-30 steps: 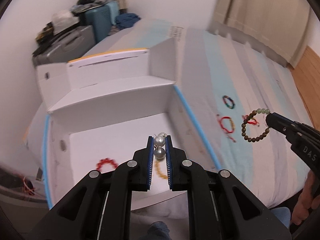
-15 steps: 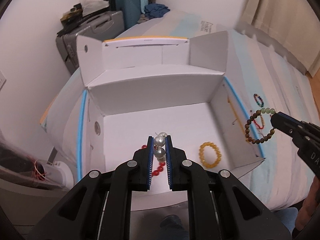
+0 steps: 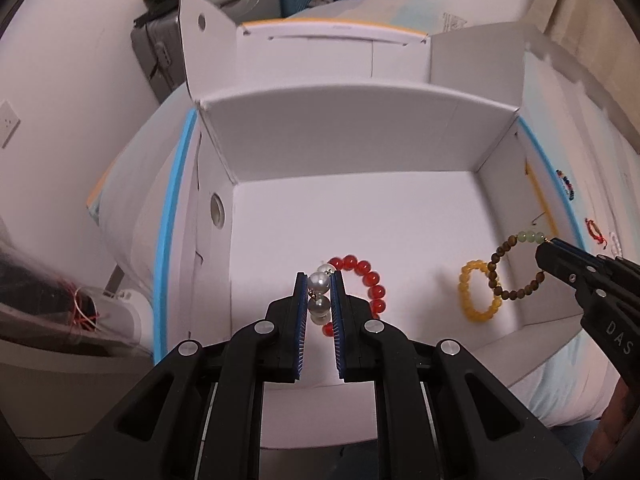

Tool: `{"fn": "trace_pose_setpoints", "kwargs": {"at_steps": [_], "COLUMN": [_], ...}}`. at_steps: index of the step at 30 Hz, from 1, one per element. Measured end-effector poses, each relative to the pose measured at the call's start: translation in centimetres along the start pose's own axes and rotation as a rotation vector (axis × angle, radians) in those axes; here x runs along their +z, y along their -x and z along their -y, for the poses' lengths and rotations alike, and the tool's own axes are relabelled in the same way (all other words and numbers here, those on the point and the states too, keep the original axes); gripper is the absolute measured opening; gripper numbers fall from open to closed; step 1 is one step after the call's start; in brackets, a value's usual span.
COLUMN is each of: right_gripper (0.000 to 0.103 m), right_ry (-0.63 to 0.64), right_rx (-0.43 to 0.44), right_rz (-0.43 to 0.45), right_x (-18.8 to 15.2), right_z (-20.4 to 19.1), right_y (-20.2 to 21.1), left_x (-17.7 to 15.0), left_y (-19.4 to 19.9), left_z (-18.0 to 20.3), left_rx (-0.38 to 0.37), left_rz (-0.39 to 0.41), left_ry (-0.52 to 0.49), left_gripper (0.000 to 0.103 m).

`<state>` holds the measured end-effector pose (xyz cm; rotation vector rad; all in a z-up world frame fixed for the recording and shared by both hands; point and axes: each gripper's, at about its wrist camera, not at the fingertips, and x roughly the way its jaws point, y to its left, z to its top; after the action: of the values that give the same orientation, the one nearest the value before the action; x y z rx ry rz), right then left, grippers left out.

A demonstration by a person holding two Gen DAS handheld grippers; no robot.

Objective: Organize jewelry
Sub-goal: 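Open left tool dropping pearl string while right tool drops wooden bracelet in box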

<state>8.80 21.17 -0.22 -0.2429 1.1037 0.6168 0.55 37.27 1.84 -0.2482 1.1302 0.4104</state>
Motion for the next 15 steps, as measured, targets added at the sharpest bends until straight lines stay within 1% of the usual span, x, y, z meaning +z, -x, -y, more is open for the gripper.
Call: {"fn": "trace_pose_setpoints", "kwargs": {"at_steps": [8,12,15], "right_gripper": [0.01,0.011,0.015], "right_ry": [0.001,0.005,0.007], "right_rx": [-0.012,-0.018,-0.019], "right_rz": [-0.054,-0.068,-0.057], "right_x": [-0.5,-0.9,-0.9], "right_z": [0.2,-0.1,-0.4], "right_y": [-2.9,-3.5,-3.5], "left_x": [-0.5,-0.7,-0.8], "left_y": [-2.5,-3.2,-3.3], "left_z": [-0.3,-0.6,-0.7], "left_rx": [0.008,0.015,0.024], "left_rz": [-0.044,-0.055,-0.054], "left_ry": [0.008,0.013,0.016], "left_gripper": [0.011,0.011,0.012]}}
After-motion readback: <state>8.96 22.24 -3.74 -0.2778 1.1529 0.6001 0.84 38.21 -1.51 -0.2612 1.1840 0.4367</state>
